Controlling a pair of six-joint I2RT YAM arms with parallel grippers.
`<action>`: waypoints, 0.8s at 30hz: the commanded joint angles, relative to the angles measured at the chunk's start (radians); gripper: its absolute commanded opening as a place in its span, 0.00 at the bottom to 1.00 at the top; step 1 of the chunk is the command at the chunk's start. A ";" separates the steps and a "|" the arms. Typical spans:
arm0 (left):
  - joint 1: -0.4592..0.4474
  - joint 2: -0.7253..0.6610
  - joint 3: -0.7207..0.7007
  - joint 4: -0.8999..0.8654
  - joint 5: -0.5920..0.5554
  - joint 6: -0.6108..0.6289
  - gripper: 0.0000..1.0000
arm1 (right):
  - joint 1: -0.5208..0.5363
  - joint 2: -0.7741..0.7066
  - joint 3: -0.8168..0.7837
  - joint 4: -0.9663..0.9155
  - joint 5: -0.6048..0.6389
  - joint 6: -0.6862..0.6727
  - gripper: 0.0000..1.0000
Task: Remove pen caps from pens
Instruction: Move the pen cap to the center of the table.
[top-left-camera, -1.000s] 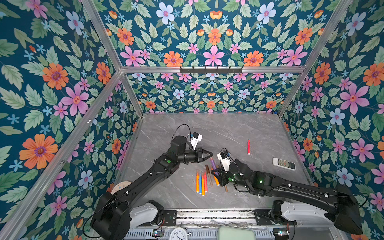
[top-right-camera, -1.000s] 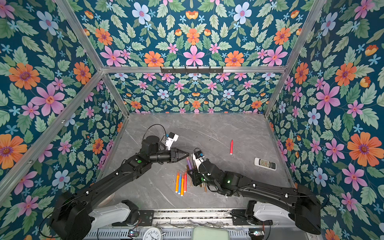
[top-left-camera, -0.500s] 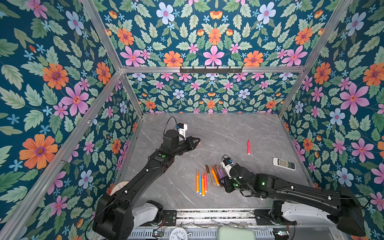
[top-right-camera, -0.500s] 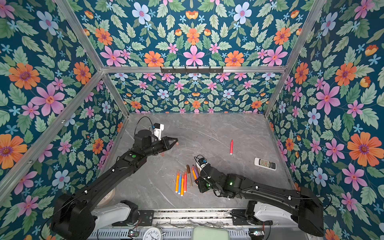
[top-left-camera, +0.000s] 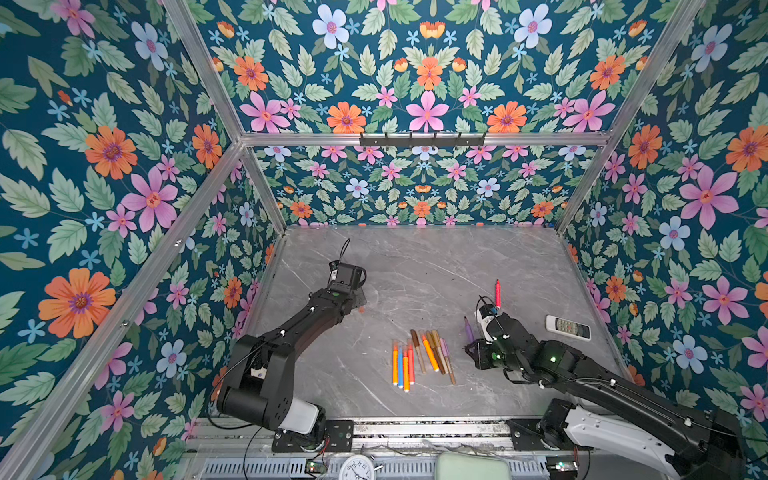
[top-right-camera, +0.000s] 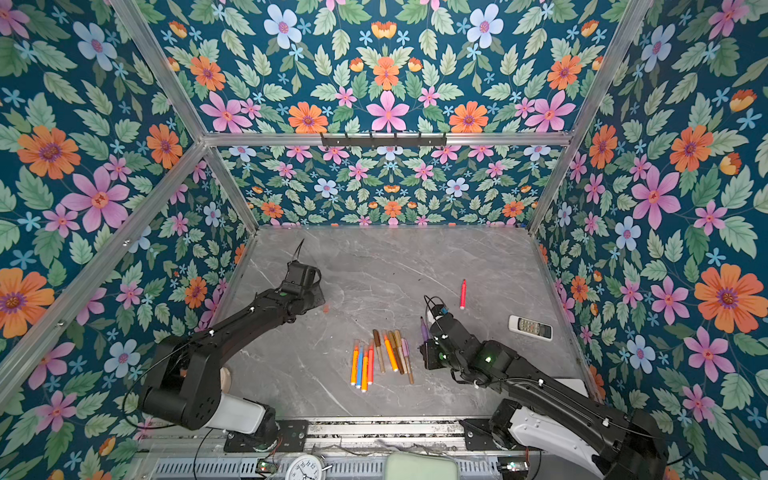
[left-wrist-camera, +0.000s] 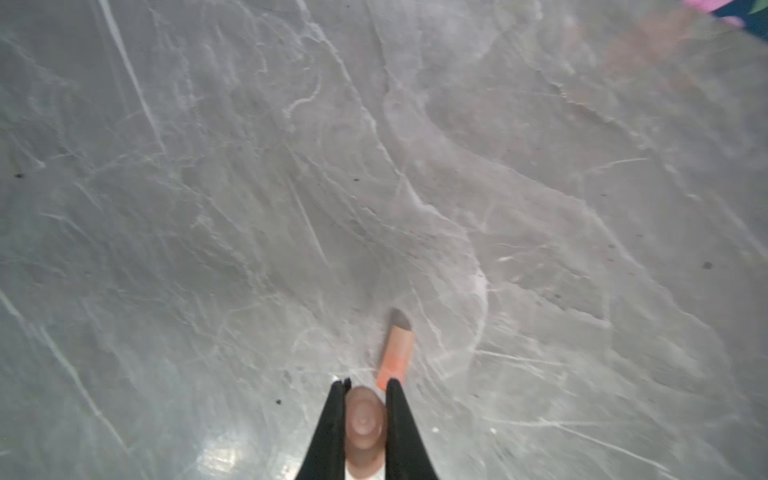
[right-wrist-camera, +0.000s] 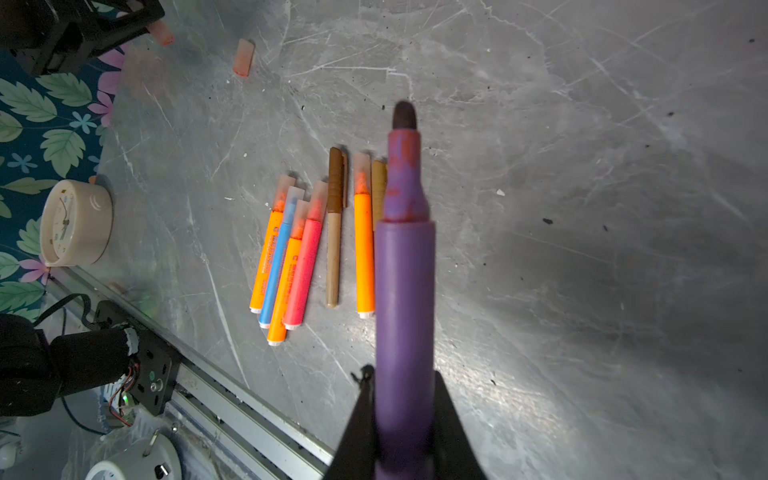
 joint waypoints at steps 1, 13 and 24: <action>0.017 0.043 0.009 0.007 -0.052 0.055 0.00 | 0.000 -0.022 -0.011 -0.058 0.018 -0.003 0.00; 0.078 0.183 -0.032 0.151 0.208 0.099 0.00 | 0.000 -0.072 -0.033 -0.079 0.029 0.009 0.00; 0.080 0.267 -0.002 0.199 0.365 0.098 0.00 | -0.001 -0.092 -0.044 -0.082 0.031 0.014 0.00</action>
